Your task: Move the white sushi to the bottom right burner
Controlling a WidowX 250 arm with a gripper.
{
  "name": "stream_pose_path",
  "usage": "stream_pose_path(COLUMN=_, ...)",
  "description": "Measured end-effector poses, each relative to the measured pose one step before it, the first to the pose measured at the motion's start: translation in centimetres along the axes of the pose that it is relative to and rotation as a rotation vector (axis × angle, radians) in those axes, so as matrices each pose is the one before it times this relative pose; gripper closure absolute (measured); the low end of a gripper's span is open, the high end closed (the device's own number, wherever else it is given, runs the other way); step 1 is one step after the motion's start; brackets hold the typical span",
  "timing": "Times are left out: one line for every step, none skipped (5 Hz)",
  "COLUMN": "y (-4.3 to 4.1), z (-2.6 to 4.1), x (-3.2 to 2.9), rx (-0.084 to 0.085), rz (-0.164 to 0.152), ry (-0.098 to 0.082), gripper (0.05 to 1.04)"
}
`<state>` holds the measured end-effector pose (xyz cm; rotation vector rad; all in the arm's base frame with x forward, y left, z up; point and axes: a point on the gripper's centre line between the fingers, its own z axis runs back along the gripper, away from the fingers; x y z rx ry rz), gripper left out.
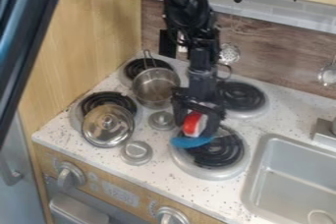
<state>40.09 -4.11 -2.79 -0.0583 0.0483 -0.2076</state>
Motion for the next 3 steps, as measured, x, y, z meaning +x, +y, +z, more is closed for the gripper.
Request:
stream_pose_path(y=-0.356, z=2.31, x=0.488, rx=0.0219, rz=-0.0056, ry=-0.0627, gripper=0.081)
stream_pose_path(y=-0.46, z=2.331, x=-0.063, rx=0.0192, rz=0.0013, ry=-0.0557, gripper=0.085)
stream_pose_path(y=-0.484, z=1.14, x=-0.126, rx=0.0087, rz=0.0038, ry=-0.0218, gripper=0.085)
